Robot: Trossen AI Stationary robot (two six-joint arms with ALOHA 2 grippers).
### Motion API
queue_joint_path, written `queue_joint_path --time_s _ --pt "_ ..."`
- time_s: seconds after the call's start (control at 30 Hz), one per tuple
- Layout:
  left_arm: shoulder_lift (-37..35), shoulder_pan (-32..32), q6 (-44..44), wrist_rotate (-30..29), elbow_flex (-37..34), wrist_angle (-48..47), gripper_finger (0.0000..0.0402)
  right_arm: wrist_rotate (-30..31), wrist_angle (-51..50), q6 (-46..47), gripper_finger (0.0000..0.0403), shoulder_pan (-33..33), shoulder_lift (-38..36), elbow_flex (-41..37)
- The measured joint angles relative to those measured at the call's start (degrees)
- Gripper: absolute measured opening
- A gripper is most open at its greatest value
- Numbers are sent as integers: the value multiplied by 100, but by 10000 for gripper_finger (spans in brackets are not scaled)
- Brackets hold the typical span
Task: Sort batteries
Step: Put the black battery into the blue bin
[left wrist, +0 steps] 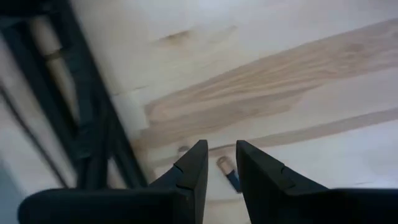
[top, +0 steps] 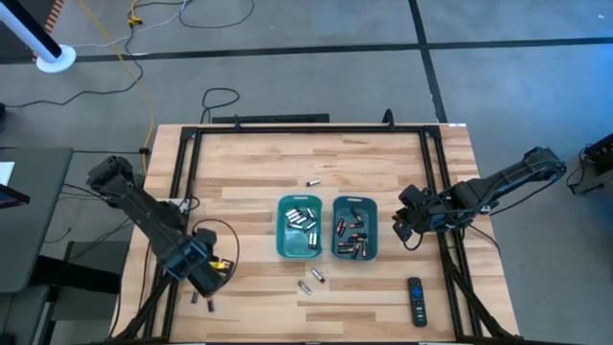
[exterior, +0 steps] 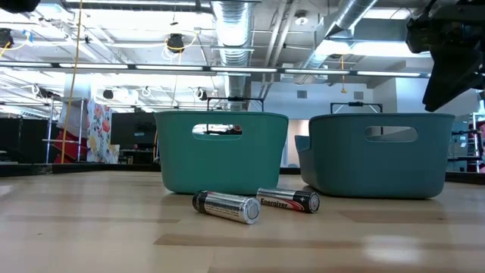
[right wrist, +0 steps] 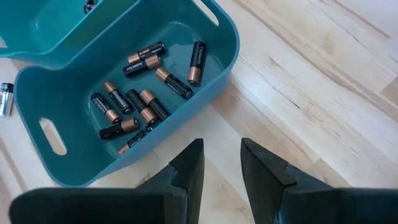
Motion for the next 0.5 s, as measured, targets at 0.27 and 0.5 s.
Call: queue_joint_path --time_s 0.27,0.5 --pt "2 -260 -194 -19 -647 784 124 0 24 47 123 0 0 0" --pt "74 -416 -420 -27 -848 1174 163 0 25 104 123 0 0 0"
